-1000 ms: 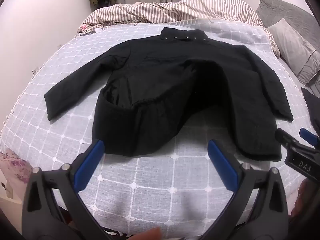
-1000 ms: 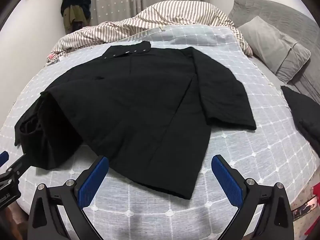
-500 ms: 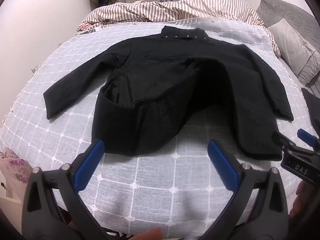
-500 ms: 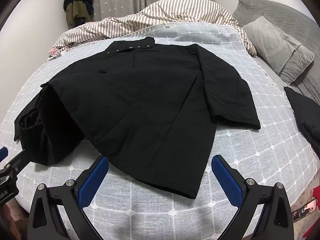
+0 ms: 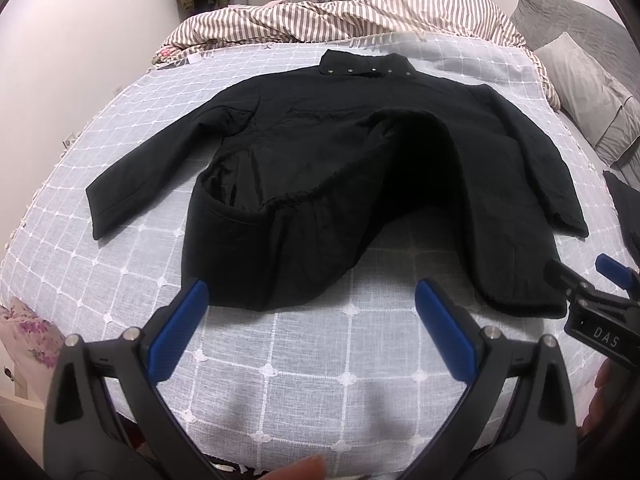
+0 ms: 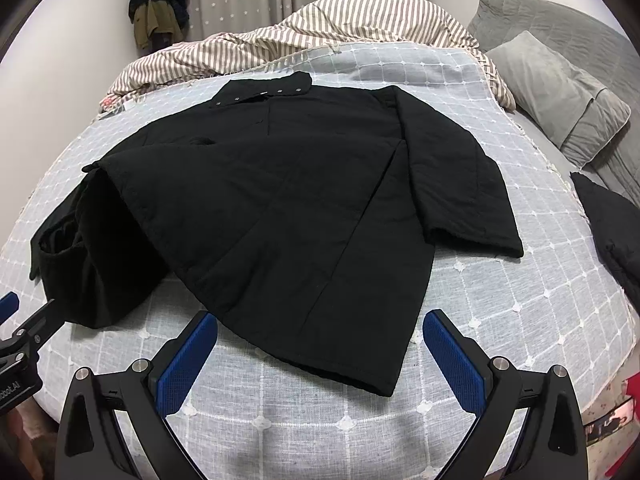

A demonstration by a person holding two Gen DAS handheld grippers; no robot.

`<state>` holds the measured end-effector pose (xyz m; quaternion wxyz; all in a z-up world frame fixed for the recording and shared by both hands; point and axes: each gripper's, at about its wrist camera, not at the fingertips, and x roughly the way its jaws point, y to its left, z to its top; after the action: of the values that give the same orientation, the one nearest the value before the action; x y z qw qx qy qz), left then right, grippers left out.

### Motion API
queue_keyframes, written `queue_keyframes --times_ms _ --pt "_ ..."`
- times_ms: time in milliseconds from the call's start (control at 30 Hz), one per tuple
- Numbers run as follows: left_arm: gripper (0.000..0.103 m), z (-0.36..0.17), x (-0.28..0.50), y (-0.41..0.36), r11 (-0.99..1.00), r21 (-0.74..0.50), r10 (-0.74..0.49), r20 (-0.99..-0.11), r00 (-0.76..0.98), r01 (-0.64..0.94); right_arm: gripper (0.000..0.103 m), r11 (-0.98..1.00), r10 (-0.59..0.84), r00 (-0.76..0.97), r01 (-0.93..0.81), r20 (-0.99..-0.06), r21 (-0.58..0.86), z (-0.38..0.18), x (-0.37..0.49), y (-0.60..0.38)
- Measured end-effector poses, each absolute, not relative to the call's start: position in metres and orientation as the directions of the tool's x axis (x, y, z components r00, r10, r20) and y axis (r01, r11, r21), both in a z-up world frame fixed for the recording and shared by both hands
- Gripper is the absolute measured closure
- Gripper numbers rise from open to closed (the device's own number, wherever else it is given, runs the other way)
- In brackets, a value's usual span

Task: Fold large clothes

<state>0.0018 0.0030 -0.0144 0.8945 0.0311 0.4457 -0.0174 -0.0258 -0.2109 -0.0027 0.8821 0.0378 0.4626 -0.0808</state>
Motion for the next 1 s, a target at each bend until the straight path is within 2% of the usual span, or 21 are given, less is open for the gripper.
queue_keyframes --times_ms 1000 --pt "0.0 -0.0153 0.0025 0.0045 0.998 0.042 0.0 -0.799 0.601 0.056 0.0 0.987 -0.095 0.559 0.16 -0.824 -0.005 -0.0037 -0.0272 -0.2098"
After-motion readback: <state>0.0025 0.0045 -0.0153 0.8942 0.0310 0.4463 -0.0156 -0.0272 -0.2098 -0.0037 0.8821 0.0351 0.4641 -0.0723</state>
